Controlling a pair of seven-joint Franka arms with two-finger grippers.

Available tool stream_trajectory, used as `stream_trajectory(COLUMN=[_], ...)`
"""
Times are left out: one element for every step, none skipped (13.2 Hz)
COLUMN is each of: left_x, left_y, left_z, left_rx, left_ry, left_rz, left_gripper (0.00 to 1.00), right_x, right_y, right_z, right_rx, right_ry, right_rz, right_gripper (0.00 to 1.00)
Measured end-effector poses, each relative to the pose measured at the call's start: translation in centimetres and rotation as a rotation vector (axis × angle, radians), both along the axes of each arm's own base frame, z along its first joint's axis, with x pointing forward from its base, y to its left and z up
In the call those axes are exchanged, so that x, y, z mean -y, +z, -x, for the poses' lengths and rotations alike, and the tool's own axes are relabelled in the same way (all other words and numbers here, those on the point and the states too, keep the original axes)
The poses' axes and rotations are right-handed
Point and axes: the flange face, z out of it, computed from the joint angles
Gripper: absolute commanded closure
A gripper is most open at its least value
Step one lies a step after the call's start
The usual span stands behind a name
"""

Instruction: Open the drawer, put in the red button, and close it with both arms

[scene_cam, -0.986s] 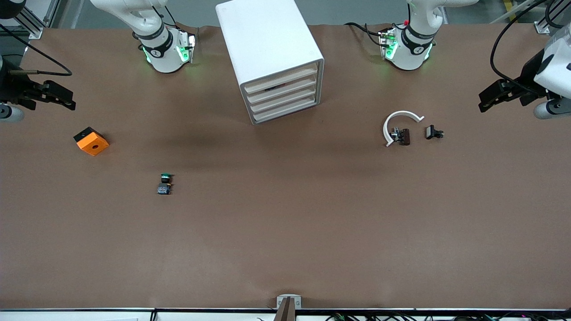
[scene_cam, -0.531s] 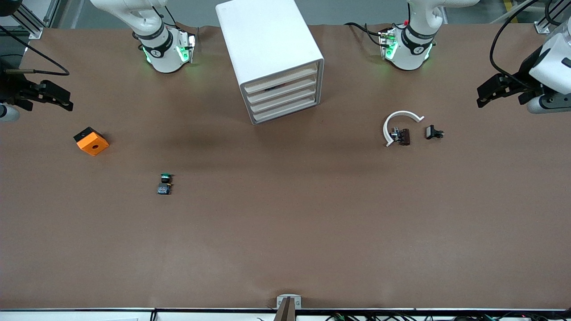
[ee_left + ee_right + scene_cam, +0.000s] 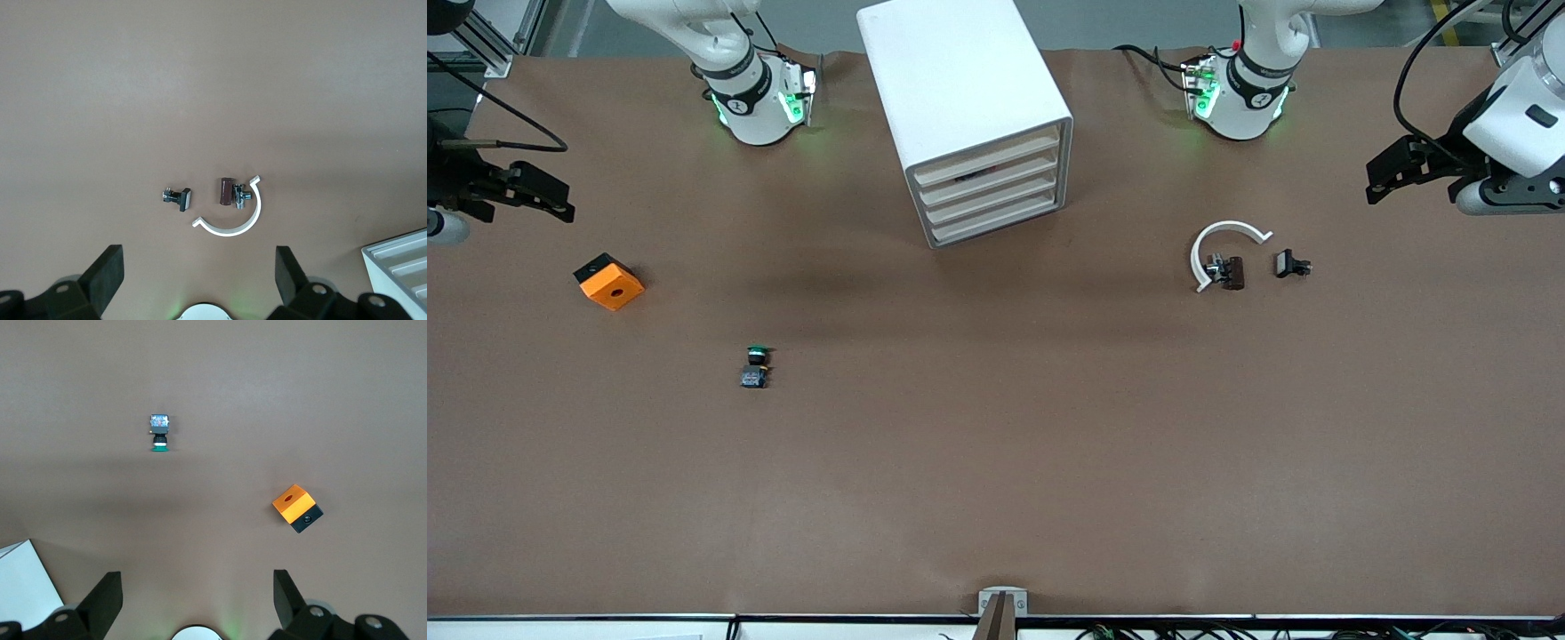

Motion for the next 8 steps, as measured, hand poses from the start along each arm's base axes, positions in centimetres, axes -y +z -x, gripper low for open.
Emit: stream_trajectory(left_x=[-0.1, -0.2, -0.3, -0.5, -0.8, -1.1, -1.7, -2.4], left_y=[0.0, 0.1, 0.0, 0.0, 0.0, 0.0, 0.0, 0.0], left_z=[-0.1, -0.2, -0.2, -0.3, -0.3, -0.3, -0.4, -0.4], left_rx=[0.008, 0.013, 0.014, 0.014, 0.014, 0.015, 0.015, 0.015], left_ry=[-0.02, -0.036, -0.045, -0.048, -0.048, -0.047, -0.047, -0.051], left_rz=[0.002, 0.003, 0.004, 0.005, 0.005, 0.005, 0.006, 0.007], left_gripper=[0.0, 0.0, 0.0, 0.0, 0.0, 0.0, 0.0, 0.0], right_x=[0.0, 0.0, 0.0, 0.0, 0.0, 0.0, 0.0, 0.0], right_y=[0.0, 0.0, 0.1, 0.1, 0.2, 0.3, 0.3, 0.3], right_z=[0.0, 0.0, 0.0, 0.0, 0.0, 0.0, 0.0, 0.0], right_rx=[0.0, 0.001, 0.002, 0.003, 0.005, 0.006, 0.007, 0.007], right_ry=[0.0, 0.0, 0.0, 0.0, 0.0, 0.0, 0.0, 0.0], right_rz=[0.0, 0.0, 0.0, 0.0, 0.0, 0.0, 0.0, 0.0], right_gripper=[0.0, 0.0, 0.0, 0.0, 0.0, 0.0, 0.0, 0.0])
